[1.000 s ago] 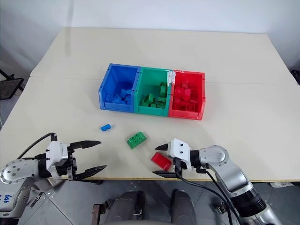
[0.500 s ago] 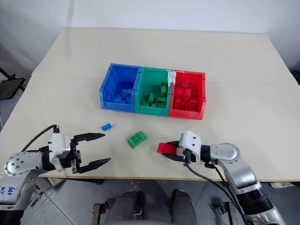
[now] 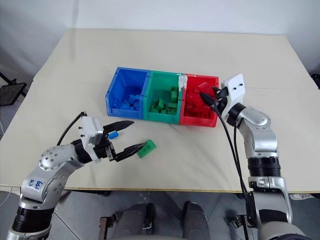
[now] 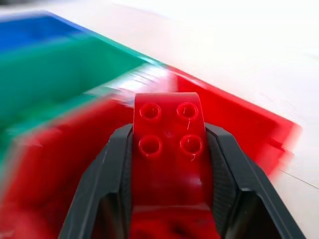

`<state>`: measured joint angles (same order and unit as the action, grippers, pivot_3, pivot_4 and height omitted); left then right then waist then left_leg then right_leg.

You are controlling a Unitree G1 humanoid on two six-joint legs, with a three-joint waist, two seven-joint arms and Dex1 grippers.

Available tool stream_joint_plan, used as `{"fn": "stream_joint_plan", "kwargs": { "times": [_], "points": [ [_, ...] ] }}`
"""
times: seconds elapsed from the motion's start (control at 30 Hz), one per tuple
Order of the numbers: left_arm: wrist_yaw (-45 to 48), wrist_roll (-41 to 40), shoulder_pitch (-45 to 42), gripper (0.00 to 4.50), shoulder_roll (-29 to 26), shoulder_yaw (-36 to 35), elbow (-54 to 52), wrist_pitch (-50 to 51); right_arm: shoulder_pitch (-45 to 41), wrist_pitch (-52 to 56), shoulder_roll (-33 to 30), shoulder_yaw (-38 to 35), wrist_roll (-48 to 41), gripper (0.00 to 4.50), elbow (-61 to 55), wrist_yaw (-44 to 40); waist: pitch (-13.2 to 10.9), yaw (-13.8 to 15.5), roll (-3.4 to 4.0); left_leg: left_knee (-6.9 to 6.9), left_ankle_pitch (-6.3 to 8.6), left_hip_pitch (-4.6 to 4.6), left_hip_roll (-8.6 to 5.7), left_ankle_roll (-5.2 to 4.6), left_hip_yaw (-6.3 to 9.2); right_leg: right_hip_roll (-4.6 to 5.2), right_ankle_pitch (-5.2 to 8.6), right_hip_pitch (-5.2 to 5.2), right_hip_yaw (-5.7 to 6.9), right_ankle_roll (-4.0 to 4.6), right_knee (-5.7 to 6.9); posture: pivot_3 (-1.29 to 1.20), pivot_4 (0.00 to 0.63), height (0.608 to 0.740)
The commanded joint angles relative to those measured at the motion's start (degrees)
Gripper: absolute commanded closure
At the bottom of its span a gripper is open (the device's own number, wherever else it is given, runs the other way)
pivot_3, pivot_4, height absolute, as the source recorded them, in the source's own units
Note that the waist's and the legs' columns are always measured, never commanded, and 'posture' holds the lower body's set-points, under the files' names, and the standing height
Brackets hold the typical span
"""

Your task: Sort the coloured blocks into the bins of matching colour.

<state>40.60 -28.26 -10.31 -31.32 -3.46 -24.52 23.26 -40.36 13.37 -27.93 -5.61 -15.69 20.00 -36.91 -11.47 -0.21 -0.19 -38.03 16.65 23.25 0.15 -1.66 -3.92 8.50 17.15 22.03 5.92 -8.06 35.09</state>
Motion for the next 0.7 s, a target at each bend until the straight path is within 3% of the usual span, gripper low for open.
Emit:
{"fn": "stream_joint_plan", "kwargs": {
  "times": [0.03, 0.23, 0.3, 0.4, 0.5, 0.7],
  "points": [
    [-1.2, 0.0, 0.1, 0.0, 0.0, -1.2, -1.4, -0.1, -1.6, -2.4, 0.2, -0.3, 0.3, 2.01, 0.5, -0.9, 0.0, -0.1, 0.0, 0.0, 0.0, 0.0, 0.0, 0.0, 0.0, 0.0, 0.0, 0.0, 0.0, 0.0, 0.0, 0.0, 0.15, 0.74],
    [0.1, 0.9, 2.4, 0.0, -0.8, -2.1, -0.6, -3.4, 1.4, -3.5, -0.7, -1.0, -2.5, 0.05, -3.8, -6.8, 0.0, 0.0, 0.0, 0.01, 0.0, 0.0, 0.02, 0.0, -0.01, -0.01, 0.0, -0.01, 0.03, -0.01, -0.04, 0.0, 0.15, 0.74],
    [0.8, 1.4, 3.1, 0.0, -1.2, -2.8, 0.3, -5.0, 3.4, -6.1, -1.5, -1.8, -3.7, 0.05, -5.9, -10.0, 0.0, 0.1, 0.0, 0.0, 0.0, 0.0, 0.02, 0.0, -0.02, -0.01, 0.0, -0.01, 0.02, -0.01, -0.04, 0.0, 0.15, 0.74],
    [5.6, 2.2, 5.5, 0.0, -3.2, -5.5, 4.5, -11.1, 12.0, -10.0, -5.5, -3.9, -9.8, 0.05, -13.2, -22.7, 0.0, 0.6, 0.0, 0.01, 0.0, 0.0, 0.01, -0.01, 0.01, 0.0, 0.0, -0.04, 0.04, -0.01, -0.09, 0.0, 0.15, 0.74],
    [8.7, 1.9, 6.5, 0.0, -4.8, -8.0, 8.8, -14.7, 18.6, -10.8, -8.7, -5.2, -13.3, 0.05, -17.1, -29.9, 0.0, 0.5, 0.01, 0.03, 0.04, -0.01, -0.01, -0.04, -0.02, 0.02, 0.0, -0.07, 0.1, -0.02, -0.15, 0.0, 0.15, 0.74],
    [17.6, 2.8, 7.3, 0.0, -13.0, -13.9, 22.8, -21.4, 35.0, -8.0, -15.1, -9.6, -20.2, 0.05, -23.8, -40.5, 0.0, 0.2, 0.02, 0.02, 0.07, -0.09, 0.07, -0.05, -0.06, 0.02, 0.0, -0.12, 0.15, -0.01, -0.16, 0.0, 0.15, 0.74]
  ]
}}
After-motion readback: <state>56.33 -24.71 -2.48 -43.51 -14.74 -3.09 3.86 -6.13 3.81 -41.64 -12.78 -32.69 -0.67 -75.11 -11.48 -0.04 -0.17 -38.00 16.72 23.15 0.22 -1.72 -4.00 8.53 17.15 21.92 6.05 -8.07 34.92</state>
